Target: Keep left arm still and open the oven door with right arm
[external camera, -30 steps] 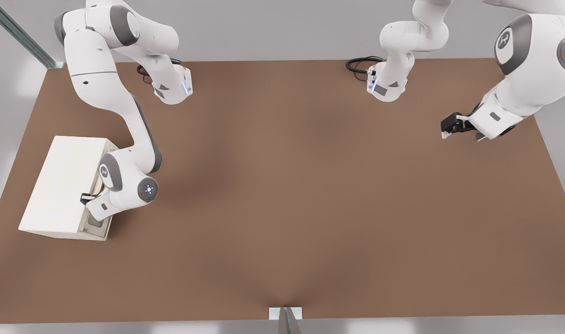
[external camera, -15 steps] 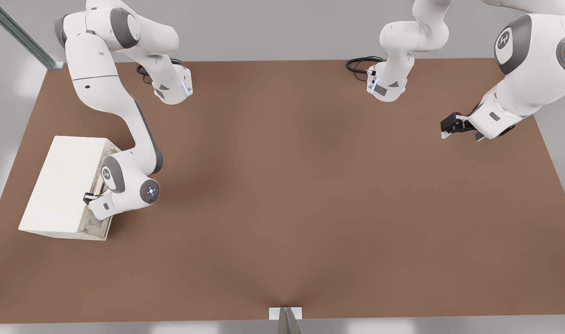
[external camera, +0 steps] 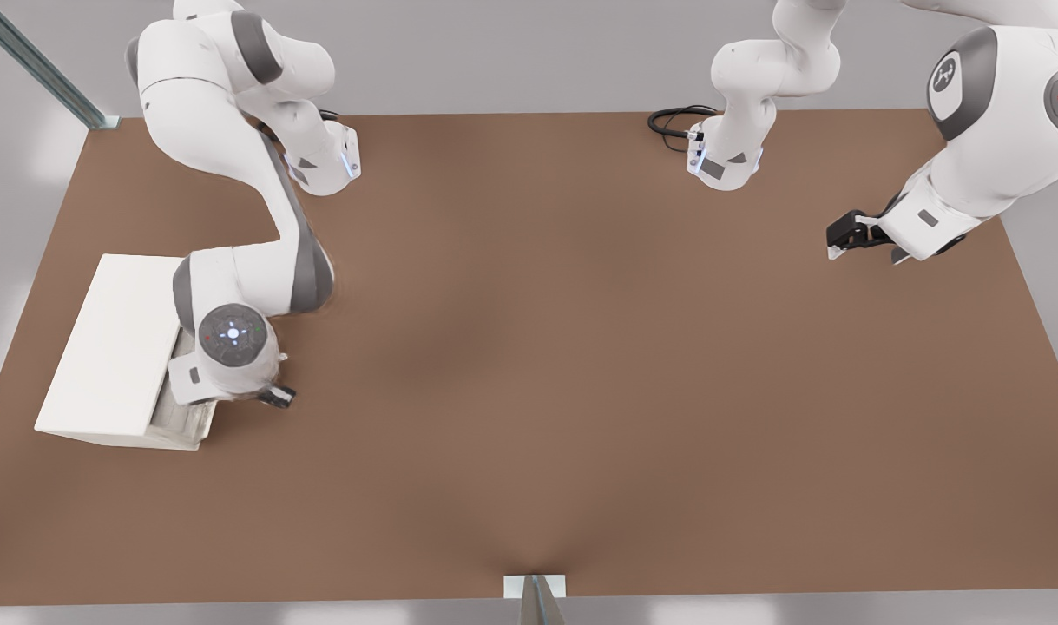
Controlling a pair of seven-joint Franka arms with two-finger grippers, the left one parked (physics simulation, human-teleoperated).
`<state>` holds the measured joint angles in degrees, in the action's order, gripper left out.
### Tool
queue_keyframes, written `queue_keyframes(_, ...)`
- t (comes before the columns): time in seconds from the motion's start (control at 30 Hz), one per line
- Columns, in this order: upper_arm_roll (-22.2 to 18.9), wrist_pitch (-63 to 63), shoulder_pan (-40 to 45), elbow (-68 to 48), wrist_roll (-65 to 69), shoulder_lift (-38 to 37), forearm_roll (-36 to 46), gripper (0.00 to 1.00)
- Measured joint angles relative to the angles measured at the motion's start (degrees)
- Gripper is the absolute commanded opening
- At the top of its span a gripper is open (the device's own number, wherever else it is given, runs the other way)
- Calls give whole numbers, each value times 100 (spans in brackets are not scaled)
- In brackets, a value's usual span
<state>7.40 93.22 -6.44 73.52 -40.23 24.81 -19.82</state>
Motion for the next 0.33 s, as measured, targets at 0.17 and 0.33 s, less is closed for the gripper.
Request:
queue_keyframes(0.17,43,-36,792,647,972,-1364,1106,100)
queue_keyframes(0.33,24,-20,783,683,1730,-1444,1430,100)
